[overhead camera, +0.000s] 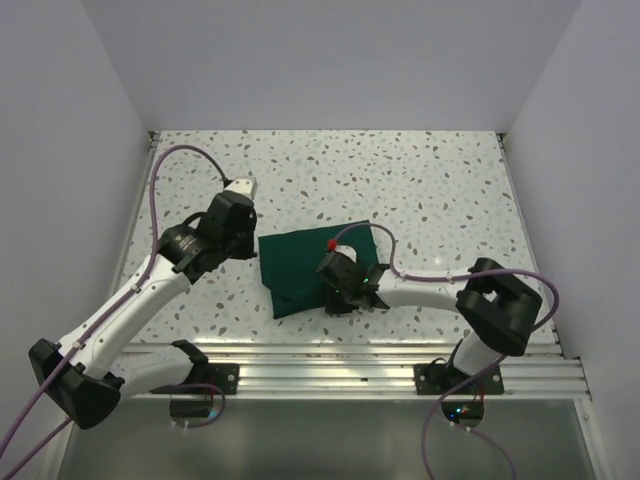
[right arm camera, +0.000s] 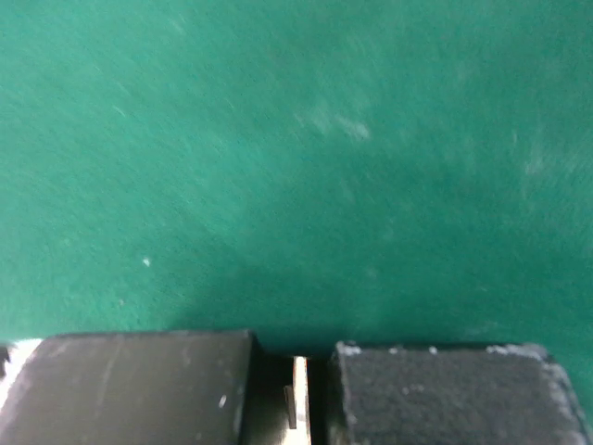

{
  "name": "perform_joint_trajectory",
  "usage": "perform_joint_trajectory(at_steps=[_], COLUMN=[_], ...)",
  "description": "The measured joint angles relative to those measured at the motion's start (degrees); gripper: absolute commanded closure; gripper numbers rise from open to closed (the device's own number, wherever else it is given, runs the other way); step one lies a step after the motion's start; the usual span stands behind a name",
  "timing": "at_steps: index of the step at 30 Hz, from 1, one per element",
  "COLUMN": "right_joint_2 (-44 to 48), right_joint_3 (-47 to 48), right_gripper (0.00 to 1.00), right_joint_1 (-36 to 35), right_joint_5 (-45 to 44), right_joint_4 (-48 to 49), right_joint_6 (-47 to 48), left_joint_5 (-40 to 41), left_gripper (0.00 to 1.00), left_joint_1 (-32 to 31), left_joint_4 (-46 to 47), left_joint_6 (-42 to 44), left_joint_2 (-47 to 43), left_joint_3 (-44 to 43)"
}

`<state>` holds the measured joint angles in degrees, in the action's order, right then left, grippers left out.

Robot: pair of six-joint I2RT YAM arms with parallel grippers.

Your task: Prepare the surgical pack

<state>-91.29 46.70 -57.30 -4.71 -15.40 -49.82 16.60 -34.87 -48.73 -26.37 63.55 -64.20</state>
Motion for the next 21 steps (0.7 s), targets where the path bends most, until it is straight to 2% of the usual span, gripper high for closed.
perform_joint_trajectory(at_steps=[6,11,15,18,19,21], right_joint_2=[-8.17,-15.72,-16.57,-10.84,-6.93,1.40], right_joint_3=[9.51,19.43,21.75,16.59,13.62,9.16], right_gripper=[1.00,1.00,1.00,0.87,0.61,0.39], right_joint_1=[0.09,3.34,6.34,7.19,7.17,7.34], right_joint_5=[-4.92,-5.22,-4.87,-4.37,-4.31,-4.31], right_joint_4=[-0.92,-2.36,-3.82,-5.18,-6.91,-11.10], right_joint_6=[-0.68,1.51,5.05,5.44,5.31,5.40], left_joint_5=[1.68,1.64,1.38,1.31,1.29,1.18], left_gripper=[0.77,0.76,0.71,0.64,0.62,0.56], left_joint_1=[0.02,0.37,0.44,0.79,1.05,1.42], left_joint_4=[-1.66,-1.95,-1.90,-1.60,-1.42,-0.81], left_joint_6=[-0.07,-0.22,-0.81,-1.29,-1.68,-2.19], left_joint_2=[-1.18,-2.16,-2.34,-2.36,-2.40,-2.56], left_joint_3=[0.02,1.05,2.29,2.91,3.17,3.74])
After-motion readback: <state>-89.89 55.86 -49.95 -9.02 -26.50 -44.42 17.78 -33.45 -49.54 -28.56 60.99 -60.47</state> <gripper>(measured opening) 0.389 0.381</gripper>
